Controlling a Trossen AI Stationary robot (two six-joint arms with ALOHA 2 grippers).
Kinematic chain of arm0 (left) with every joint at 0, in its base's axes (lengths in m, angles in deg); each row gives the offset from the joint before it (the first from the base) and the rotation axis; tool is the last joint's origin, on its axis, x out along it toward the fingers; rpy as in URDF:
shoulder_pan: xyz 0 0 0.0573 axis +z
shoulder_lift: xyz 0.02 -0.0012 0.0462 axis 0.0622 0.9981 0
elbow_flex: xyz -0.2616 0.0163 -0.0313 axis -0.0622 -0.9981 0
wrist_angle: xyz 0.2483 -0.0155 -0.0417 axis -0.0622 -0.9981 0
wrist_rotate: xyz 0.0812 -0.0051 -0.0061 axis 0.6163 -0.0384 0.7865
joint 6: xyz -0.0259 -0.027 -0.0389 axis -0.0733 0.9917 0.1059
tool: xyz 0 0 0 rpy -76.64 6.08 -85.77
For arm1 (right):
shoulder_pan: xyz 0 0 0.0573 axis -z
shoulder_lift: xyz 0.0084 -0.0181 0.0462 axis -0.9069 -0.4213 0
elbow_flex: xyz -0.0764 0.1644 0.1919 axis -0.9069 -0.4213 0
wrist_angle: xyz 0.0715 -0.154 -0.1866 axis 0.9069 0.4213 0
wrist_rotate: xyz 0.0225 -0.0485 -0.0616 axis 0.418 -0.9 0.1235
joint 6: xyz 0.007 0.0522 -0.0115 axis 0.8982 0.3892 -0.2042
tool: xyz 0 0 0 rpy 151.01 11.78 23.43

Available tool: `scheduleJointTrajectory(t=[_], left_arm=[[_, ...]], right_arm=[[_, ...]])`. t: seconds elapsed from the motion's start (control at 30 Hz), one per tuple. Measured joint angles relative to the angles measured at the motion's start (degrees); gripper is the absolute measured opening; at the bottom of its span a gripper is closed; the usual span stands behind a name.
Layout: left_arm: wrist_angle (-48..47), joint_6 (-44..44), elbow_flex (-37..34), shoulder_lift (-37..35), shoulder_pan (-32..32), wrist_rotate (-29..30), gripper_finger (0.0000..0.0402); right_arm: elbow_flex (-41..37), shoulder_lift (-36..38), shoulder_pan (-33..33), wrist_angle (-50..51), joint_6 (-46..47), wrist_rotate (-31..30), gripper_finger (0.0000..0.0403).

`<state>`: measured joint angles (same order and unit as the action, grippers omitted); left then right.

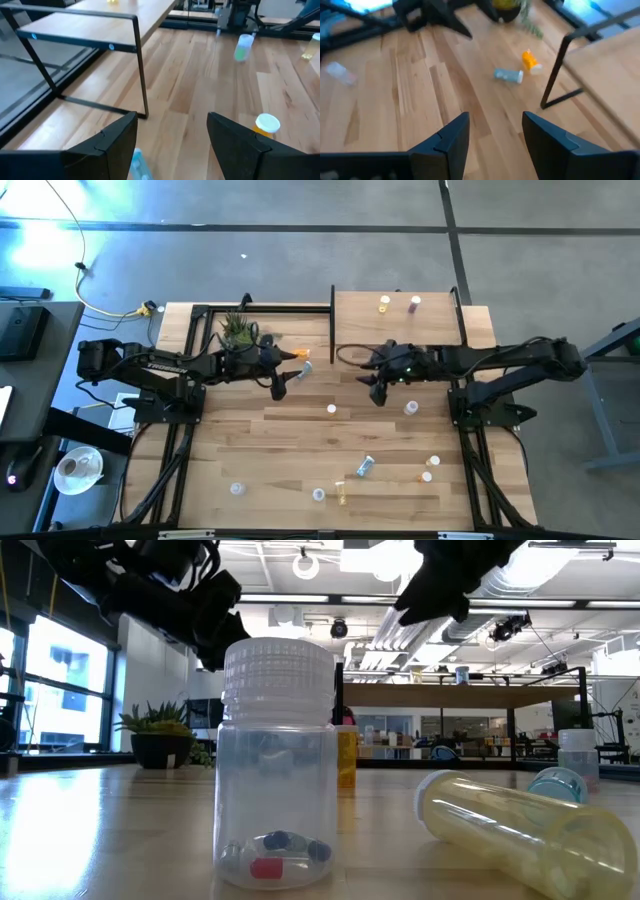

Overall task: Pick and place medicine bottles onto shelf by color
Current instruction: Put the middle orange pill bottle on the shelf

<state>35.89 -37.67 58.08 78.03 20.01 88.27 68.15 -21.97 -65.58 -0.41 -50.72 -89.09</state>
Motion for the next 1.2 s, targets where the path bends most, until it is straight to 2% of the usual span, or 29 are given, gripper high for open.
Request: scheduleJointTrajectory(t=[0.27, 0.7, 0.93, 1.2], left_arm=[[-2.38, 1.63, 0.0, 0.0, 0.0, -0.02, 0.0229], [-5.41, 3.12, -0.02, 0.0, 0.0, -0.07, 0.0229], [-5.4, 3.12, -0.02, 0.0, 0.0, -0.06, 0.0229], [-5.38, 4.58, -0.02, 0.01, 0.0, -0.04, 0.0229]], right_arm=[[-0.02, -6.59, -2.25, -4.94, -1.79, 0.13, 0.0205], [-0.02, -19.05, -5.38, -13.25, -8.51, 3.03, 0.0206], [-0.02, -25.5, -5.94, -17.86, -8.88, 3.02, 0.0206], [-0.02, -29.38, -5.92, -21.87, -9.04, 2.54, 0.0206]])
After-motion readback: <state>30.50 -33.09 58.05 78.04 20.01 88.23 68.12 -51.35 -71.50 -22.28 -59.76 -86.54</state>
